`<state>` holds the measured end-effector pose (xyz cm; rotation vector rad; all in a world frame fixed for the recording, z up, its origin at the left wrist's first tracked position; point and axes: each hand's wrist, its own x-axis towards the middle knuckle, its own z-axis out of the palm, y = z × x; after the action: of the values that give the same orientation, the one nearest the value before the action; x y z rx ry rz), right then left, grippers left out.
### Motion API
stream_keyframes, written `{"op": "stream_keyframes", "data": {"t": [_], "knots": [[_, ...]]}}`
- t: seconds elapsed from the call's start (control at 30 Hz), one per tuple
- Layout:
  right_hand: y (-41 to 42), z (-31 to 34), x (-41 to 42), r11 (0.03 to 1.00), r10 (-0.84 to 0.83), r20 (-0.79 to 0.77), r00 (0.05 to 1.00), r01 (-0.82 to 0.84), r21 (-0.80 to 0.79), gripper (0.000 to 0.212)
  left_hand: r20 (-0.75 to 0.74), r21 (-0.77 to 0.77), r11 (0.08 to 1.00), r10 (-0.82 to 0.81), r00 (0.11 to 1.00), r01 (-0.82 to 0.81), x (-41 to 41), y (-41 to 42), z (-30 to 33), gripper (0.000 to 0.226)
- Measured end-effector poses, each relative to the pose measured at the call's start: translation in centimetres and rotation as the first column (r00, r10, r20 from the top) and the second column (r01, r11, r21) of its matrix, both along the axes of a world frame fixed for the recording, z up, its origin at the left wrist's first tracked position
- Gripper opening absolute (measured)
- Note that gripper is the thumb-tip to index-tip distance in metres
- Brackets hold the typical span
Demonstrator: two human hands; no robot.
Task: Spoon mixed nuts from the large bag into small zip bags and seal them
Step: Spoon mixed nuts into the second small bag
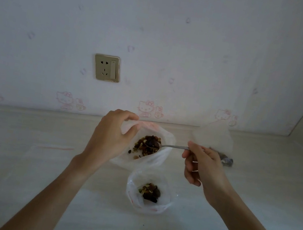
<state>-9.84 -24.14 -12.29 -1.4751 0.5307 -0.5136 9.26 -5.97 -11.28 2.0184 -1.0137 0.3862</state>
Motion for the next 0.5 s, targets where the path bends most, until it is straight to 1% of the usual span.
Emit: {"op": "stream_keyframes", "data": {"t": [0.07,0.17,0.3,0.37,0.43,0.5], "knots": [[0.1,0.0,-1.0,1.0,0.018,0.006,1.0,-0.018,-0.001,0.048,-0.004,0.025,1.0,0.001,1.0,-0.001,-1.5,1.1,0.0,0.014],[0.2,-0.3,-2.8,0.998,0.055,0.0,0.998,-0.055,-0.004,0.048,-0.084,0.14,0.99,-0.01,0.996,0.022,-3.8,2.8,-0.5,0.006],[0.5,-0.7,-5.0,0.995,0.091,-0.039,0.995,-0.092,-0.032,0.045,-0.093,0.34,0.941,0.029,0.995,0.004,-6.3,4.2,-2.1,0.025],[0.7,-0.9,-6.0,0.991,0.114,-0.066,0.991,-0.118,-0.059,0.045,-0.116,0.404,0.915,0.058,0.992,-0.006,-7.1,4.6,-3.0,0.033],[0.9,-1.0,-6.7,0.984,0.139,-0.092,0.986,-0.148,-0.098,0.046,-0.168,0.429,0.903,0.076,0.983,0.003,-7.7,4.7,-3.7,0.035],[1.1,-1.0,-7.3,0.967,0.154,-0.112,0.982,-0.173,-0.189,0.048,-0.263,0.39,0.92,0.069,0.962,0.041,-8.1,4.6,-4.3,0.03]]}}
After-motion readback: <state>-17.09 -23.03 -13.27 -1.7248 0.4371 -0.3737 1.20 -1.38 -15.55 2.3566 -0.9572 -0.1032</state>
